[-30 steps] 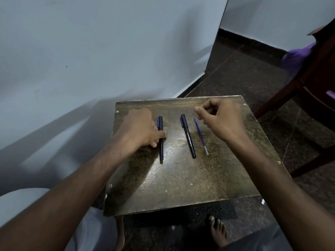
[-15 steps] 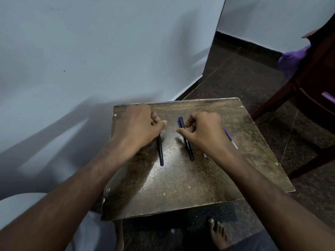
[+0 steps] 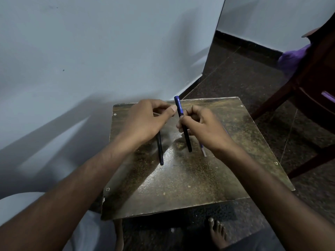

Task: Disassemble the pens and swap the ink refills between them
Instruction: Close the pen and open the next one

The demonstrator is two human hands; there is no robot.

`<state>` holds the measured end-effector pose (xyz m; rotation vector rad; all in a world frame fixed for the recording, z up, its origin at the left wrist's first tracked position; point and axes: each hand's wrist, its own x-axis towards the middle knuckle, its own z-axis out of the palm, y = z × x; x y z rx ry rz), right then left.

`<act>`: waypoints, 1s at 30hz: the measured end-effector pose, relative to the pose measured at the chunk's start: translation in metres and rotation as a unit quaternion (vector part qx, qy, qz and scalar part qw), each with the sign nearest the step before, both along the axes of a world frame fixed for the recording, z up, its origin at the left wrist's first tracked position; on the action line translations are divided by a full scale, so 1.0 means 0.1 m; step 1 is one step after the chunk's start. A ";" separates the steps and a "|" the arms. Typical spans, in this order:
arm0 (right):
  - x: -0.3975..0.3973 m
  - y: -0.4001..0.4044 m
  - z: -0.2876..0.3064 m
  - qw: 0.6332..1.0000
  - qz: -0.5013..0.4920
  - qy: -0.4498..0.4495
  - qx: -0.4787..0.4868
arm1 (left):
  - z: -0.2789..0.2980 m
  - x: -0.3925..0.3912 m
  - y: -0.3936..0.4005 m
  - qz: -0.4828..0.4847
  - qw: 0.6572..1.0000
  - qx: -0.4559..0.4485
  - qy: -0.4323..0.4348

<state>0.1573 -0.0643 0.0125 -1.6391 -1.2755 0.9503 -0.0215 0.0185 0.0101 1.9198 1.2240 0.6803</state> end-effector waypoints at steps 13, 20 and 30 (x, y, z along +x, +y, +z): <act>-0.26 -0.02 -0.14 0.998 -0.004 0.033 0.055 | -0.06 0.08 0.01 0.001 0.985 -0.083 -0.149; -0.37 -0.03 -0.15 0.992 -0.056 -0.057 0.099 | -0.03 0.05 0.02 0.009 0.984 -0.060 -0.165; -0.23 -0.11 -0.12 0.997 -0.026 -0.073 -0.016 | 0.09 -0.13 0.20 0.087 0.986 -0.043 -0.133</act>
